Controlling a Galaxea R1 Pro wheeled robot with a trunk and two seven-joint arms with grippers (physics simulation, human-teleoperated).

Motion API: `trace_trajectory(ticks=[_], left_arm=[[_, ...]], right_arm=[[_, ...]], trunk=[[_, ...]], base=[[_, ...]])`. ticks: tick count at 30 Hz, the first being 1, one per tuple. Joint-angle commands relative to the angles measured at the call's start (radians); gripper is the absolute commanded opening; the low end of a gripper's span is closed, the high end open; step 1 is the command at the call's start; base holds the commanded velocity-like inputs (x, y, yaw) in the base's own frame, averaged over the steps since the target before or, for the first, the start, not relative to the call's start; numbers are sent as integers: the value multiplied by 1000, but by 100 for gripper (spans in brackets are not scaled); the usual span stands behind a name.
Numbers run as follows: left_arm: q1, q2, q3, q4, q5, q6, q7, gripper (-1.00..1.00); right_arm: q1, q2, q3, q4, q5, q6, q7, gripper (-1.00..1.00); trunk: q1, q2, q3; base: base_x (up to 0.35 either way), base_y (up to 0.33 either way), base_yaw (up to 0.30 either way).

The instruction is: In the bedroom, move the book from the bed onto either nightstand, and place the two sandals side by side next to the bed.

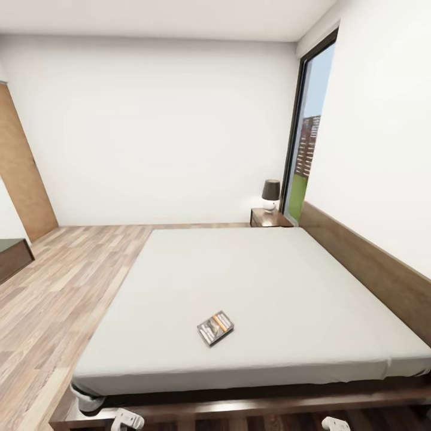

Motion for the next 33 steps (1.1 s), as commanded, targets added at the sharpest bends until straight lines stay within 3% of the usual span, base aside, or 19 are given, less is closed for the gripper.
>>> trace_trajectory(ticks=[1,8,24,33], left_arm=[[0,0,7,0,-11,-6,-1,100],[0,0,7,0,-11,-6,-1,100],[0,-12,9,0,-11,-6,0,100],[0,-12,9,0,-11,-6,0,100]], right_arm=[[0,0,1,1,-10,2,4,100],[0,0,1,1,-10,3,5,100],[0,1,2,-1,-10,4,13,100],[0,1,2,-1,-10,4,13,100]], trunk=[[1,-1,0],[1,-1,0],[1,-1,0],[1,-1,0]], base=[[327,0,0],[293,0,0],[113,-161,0],[35,-37,31]])
